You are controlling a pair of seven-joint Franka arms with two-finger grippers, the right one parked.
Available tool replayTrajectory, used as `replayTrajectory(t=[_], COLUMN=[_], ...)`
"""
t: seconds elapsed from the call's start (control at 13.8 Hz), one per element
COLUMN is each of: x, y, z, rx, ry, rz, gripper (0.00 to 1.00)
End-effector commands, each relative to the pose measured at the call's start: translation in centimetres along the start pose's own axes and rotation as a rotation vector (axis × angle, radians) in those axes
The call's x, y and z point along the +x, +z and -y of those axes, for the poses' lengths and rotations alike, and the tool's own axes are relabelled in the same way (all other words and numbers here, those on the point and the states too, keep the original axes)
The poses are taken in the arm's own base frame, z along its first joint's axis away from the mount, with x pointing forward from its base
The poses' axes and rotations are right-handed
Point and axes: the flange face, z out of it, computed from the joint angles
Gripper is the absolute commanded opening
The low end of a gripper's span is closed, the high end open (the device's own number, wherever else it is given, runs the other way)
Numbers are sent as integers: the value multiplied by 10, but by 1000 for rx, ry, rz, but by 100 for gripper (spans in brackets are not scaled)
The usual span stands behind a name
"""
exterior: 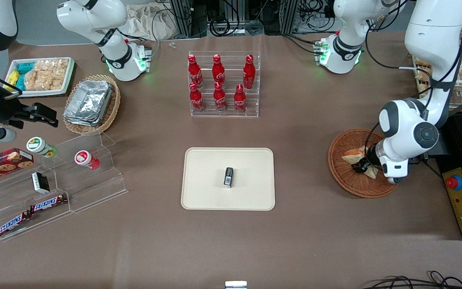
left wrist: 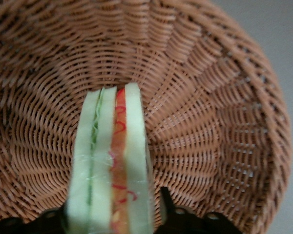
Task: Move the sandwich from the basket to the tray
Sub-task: 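Close the left gripper on the sandwich and lift it, then carry the sandwich with the left gripper over the white tray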
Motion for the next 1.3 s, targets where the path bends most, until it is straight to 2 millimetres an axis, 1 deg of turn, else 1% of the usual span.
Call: replayTrajectory(t=[0.0, 0.14, 0.22, 0.29, 0.36, 0.43, 0.51, 0.65, 0.72, 0.8, 0.94, 1.01, 1.08, 1.23], x=[-3, -8, -14, -26, -41, -63, -93, -145, -168, -184, -228, -249, -264, -281], y=[-56, -111, -139, -165, -184, -196, -199, -187, -177, -163, -127, -105, -87, -44], z=[-4, -8, -12, -23, -37, -57, -81, -127, -146, -164, -198, -213, -225, -240], rx=[0, 47, 72, 87, 101, 113, 111, 88, 69, 36, -9, -22, -38, -59], ry=[21, 85, 124, 173, 222, 286, 363, 497, 556, 601, 713, 773, 822, 894], rz=[-9, 35, 66, 87, 106, 121, 124, 121, 108, 96, 72, 48, 17, -22], gripper=[0, 0, 0, 0, 0, 0, 0, 0, 0, 0, 0, 0, 0, 0])
